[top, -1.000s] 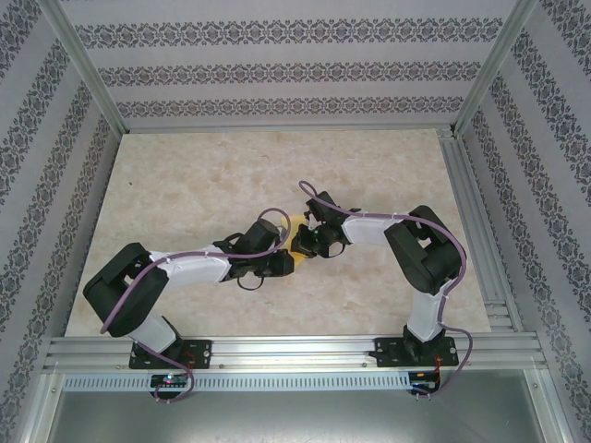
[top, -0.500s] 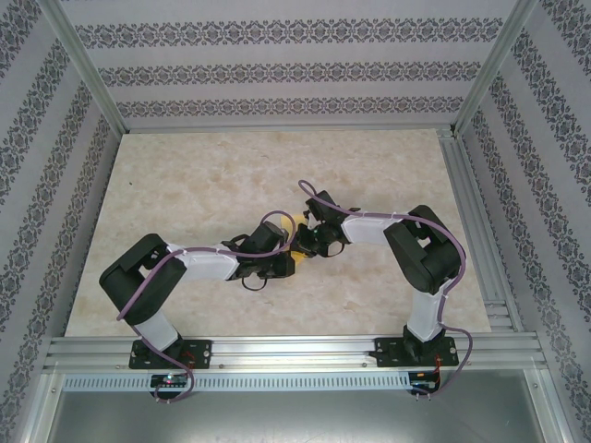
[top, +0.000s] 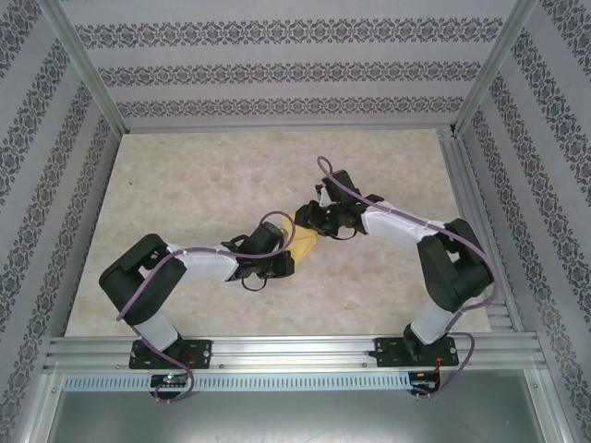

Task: Fold a paper plane with a square sheet of paper (pick it up from the middle)
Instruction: Third fold the triangle at the center of the table.

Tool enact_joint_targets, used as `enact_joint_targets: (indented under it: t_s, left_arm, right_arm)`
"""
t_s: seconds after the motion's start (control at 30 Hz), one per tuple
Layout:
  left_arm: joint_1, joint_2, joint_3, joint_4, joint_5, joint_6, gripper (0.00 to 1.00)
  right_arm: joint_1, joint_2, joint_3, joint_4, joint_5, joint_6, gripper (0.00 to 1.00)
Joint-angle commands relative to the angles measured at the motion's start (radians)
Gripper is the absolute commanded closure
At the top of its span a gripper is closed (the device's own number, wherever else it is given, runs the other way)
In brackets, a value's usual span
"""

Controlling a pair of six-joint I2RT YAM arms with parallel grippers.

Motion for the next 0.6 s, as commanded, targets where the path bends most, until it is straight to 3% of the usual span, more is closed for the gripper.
enact_joint_targets:
  t_s: [0.0, 0.3, 0.57]
  left_arm:
    - [-0.014, 0.024, -0.021, -0.061, -0.044, 0.003, 0.90]
    - [-0.015, 0.025, -0.015, -0.067, -0.047, 0.003, 0.91]
    - [-0.015, 0.028, -0.014, -0.073, -0.049, 0.000, 0.91]
  right_arm:
    - [0.007, -0.056, -0.067, 0.001, 0.040, -0.069, 0.64]
    - [0.068, 0.024, -0.076, 0.024, -0.002, -0.068, 0.85]
    - [0.074, 0.122, -0.070, 0.049, -0.027, -0.054, 0.91]
